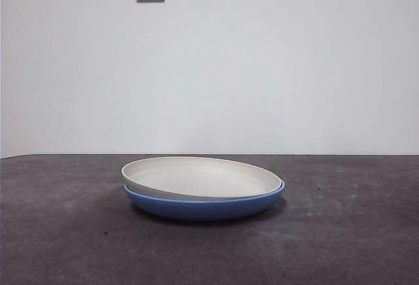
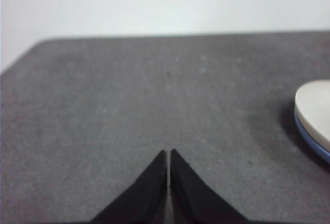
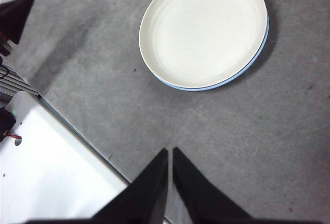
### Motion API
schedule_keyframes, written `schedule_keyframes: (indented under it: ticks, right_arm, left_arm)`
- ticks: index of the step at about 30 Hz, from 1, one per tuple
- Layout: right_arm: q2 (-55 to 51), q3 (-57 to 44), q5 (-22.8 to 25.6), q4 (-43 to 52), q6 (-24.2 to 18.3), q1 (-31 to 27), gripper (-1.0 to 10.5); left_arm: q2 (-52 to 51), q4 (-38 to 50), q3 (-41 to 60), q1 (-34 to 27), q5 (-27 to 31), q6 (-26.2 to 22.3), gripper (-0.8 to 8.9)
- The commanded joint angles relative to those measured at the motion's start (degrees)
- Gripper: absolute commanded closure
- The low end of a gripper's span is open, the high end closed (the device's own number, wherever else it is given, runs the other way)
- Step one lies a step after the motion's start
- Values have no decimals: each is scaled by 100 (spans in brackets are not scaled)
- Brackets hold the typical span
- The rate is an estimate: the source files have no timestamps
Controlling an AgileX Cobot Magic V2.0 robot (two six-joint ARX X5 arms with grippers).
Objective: Pick up the white plate, put it on the blue plate, put it on desk
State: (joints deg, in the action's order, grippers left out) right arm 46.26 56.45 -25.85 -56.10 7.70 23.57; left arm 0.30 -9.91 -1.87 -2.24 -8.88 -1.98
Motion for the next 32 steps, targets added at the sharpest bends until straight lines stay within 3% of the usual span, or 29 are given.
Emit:
schedule_keyframes:
  ticks: [1,30,32]
  right_arm:
    - [44,63,-7,57,-68,33,939]
    - [37,63,-11,55,-68,33,939]
    - [-17,63,140,90,-282,-42,938]
  left_arm:
    - [-13,-44,118,-15,13,116,804]
    - [-11,-42,118,-15,13,140,804]
    - [-13,-44,118,-15,13,140,804]
